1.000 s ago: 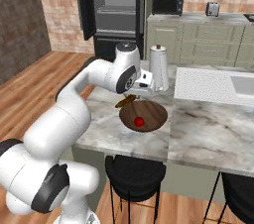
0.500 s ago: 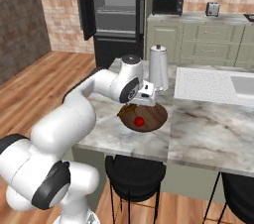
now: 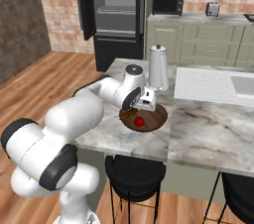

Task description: Retrieve the apple and banana from the fridge and place them into the bowl on the dining table.

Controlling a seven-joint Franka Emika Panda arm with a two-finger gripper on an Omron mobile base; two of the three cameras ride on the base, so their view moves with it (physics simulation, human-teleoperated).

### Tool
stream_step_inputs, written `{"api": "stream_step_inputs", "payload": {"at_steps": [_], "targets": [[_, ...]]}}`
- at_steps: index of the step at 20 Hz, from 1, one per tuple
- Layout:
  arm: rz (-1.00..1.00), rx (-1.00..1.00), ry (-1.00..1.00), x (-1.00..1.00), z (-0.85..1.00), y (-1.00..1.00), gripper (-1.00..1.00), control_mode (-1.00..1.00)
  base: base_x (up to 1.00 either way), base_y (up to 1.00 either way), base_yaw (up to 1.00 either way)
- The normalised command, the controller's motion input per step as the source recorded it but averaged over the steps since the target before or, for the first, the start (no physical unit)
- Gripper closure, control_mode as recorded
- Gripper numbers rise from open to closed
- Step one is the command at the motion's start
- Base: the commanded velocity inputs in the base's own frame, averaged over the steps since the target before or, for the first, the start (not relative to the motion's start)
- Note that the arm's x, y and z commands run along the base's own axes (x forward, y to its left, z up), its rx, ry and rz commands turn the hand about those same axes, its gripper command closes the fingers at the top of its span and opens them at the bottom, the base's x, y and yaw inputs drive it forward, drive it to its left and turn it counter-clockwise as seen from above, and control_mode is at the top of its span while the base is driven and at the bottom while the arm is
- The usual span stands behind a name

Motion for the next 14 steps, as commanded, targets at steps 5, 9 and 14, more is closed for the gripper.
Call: {"api": "stream_step_inputs", "payload": {"at_steps": [5, 9, 14], "targets": [[0.00, 0.03, 0.00, 0.36, -0.21, -0.18, 1.00, -1.00, 0.00, 0.00, 0.00], [0.00, 0.03, 0.00, 0.32, -0.20, -0.26, 1.00, -1.00, 0.00, 0.00, 0.00], [0.00, 0.01, 0.00, 0.51, -0.16, -0.13, 1.00, -1.00, 0.00, 0.00, 0.00]]}}
